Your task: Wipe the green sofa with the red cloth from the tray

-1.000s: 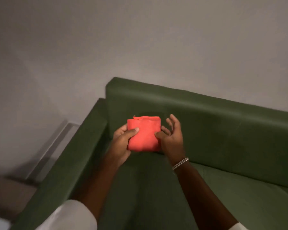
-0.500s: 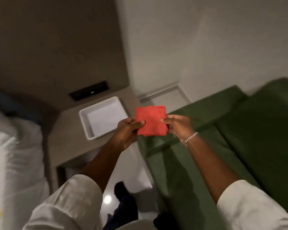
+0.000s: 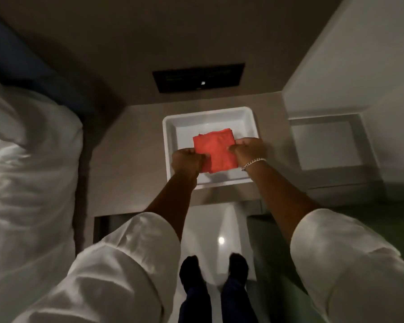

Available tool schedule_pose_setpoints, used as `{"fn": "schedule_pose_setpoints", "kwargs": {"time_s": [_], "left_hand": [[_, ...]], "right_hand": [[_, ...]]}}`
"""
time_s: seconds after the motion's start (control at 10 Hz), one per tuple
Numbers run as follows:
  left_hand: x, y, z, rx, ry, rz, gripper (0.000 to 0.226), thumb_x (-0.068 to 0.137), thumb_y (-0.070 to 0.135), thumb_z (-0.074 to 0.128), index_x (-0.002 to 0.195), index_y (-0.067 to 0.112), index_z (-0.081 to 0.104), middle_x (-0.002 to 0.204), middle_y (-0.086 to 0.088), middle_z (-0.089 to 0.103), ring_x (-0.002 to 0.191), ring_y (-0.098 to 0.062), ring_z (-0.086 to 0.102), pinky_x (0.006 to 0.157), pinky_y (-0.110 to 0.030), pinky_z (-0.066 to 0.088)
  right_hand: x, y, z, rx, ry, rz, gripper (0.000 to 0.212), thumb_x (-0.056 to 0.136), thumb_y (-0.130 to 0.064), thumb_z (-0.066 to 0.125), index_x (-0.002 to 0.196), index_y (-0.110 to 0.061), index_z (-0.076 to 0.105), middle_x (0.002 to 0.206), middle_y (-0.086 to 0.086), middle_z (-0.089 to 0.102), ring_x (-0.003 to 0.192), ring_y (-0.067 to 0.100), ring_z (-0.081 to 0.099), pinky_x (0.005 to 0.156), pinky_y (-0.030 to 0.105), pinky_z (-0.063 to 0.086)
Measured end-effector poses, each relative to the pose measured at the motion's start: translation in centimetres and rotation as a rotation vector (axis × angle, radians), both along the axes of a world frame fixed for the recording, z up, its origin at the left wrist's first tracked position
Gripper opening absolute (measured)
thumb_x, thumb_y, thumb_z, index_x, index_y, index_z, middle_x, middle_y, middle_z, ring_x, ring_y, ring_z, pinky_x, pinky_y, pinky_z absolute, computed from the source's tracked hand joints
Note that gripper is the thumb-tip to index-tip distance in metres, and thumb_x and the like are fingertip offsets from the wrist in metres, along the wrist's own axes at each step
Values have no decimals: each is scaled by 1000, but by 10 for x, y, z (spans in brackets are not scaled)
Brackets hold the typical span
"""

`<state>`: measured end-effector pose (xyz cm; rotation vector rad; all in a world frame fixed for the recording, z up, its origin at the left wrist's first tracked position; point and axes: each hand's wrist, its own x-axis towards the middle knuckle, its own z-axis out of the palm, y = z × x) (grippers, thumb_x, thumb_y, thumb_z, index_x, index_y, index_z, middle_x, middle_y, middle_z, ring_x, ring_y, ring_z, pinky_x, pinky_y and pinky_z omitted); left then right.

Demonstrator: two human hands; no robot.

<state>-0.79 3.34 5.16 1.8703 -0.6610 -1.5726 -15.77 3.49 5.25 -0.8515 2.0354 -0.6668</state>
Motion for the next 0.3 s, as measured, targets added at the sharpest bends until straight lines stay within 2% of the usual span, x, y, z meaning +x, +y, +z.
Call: {"fn": "schedule_pose_setpoints", "kwargs": {"time_s": [0.1, 0.2, 0.3], "left_hand": [[2, -17, -51, -2, -116, -69, 18, 70, -3, 74, 76, 13, 71, 88, -9, 72, 89, -33, 71, 85, -47, 60], [3, -27, -75, -16, -171, -78, 24, 75, 2, 73, 98, 8, 72, 99, -8, 72, 102, -32, 69, 93, -43, 57], [3, -23, -57, -59, -320, -172, 8, 80, 11, 69, 82, 17, 72, 89, -2, 71, 110, -31, 66, 101, -37, 51]], "right_hand": [[8, -11, -56, 22, 27, -56, 19, 76, -18, 74, 91, -9, 79, 95, 14, 78, 93, 30, 71, 84, 30, 55], [12, -12, -82, 2, 14, -97, 19, 79, -18, 72, 94, -9, 78, 95, 13, 78, 93, 27, 71, 85, 28, 54], [11, -7, -67, -68, 119, -48, 11, 83, -11, 66, 81, -4, 74, 83, 18, 74, 83, 28, 67, 74, 23, 45]]}}
